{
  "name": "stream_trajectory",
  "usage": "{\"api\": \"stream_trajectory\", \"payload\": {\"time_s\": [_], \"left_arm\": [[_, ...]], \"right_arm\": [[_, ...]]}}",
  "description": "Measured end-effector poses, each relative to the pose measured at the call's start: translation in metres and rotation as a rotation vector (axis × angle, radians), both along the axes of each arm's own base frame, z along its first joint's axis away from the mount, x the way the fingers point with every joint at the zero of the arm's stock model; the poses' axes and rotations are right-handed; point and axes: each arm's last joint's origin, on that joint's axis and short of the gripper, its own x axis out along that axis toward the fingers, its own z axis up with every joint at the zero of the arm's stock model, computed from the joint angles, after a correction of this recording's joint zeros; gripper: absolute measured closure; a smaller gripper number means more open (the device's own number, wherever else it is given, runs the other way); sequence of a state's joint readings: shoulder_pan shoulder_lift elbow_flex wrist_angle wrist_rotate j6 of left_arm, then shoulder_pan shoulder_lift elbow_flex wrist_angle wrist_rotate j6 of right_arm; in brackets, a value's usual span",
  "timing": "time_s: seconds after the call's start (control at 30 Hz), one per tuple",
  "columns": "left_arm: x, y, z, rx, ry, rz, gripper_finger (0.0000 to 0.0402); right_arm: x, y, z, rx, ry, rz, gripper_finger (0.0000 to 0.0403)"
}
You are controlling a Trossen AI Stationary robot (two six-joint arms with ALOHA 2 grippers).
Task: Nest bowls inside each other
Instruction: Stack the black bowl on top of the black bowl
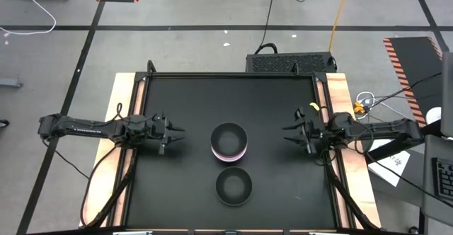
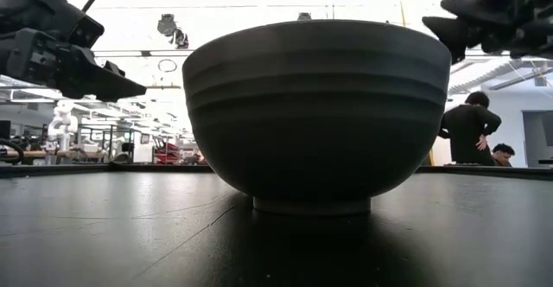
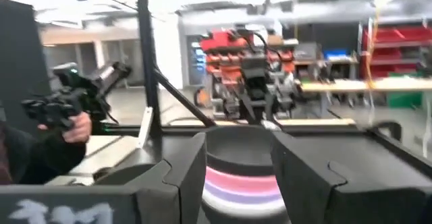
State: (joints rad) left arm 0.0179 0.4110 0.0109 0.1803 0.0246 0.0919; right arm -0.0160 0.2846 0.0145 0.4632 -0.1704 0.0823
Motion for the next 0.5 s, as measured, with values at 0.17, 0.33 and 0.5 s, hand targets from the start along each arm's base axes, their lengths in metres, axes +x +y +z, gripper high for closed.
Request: {"api": "stream_trajectory", "payload": {"time_s": [0.17,0.33,0.5], "left_arm": [[0.000,0.000,-0.001,-0.001,0.013,0.000,0.0266],[0.000,0.000,-0.001,-0.016,0.013,0.003,0.0266],[-0.001,0.000,-0.002,-0.023,0.025,0.004,0.0266]], "right_arm": [[0.005,0.008,-0.003,-0.050,0.039,0.076,0.0248],[0.019,0.015,0.017,-0.101,0.080,0.093,0.0248],[0.043,0.025,0.048,-0.119,0.197,0.137,0.0248]]}}
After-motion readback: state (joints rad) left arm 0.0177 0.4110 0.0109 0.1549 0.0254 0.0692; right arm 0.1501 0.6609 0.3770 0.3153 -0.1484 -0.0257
